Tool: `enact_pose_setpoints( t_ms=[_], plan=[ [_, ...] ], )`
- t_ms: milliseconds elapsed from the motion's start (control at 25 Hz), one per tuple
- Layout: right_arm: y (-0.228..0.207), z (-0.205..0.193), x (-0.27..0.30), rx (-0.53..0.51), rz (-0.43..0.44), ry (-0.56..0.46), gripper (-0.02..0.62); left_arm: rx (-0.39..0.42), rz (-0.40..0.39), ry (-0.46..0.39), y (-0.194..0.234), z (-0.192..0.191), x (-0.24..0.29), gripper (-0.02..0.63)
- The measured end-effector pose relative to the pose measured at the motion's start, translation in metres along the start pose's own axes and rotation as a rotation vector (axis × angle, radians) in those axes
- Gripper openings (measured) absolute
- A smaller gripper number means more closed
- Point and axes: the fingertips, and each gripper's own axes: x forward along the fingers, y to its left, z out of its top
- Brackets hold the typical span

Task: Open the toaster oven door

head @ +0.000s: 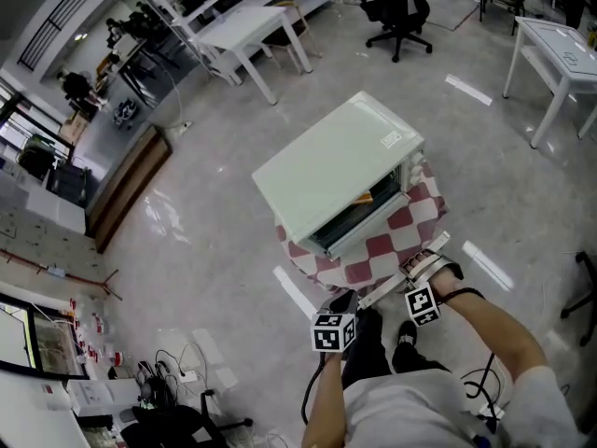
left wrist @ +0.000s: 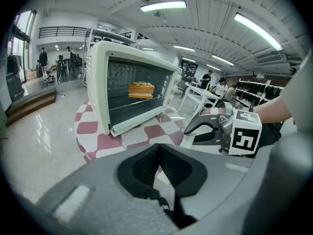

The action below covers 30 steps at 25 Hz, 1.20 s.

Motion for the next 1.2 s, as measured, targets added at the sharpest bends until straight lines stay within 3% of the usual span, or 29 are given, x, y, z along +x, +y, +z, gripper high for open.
enact_pose_setpoints(
  t_ms=[520,1200],
  plan=[
    [0.026,-0.001,0.042,0.013,0.023,0.022,0.196,0.045,0.011,0.023,0.003,-0.004,-0.003,0.008],
    [0.032,0.0,0.059,0.025,0.026,0.02,0.221,0.055,0.002,0.008,0.003,0.005,-0.009,0.008]
  ],
)
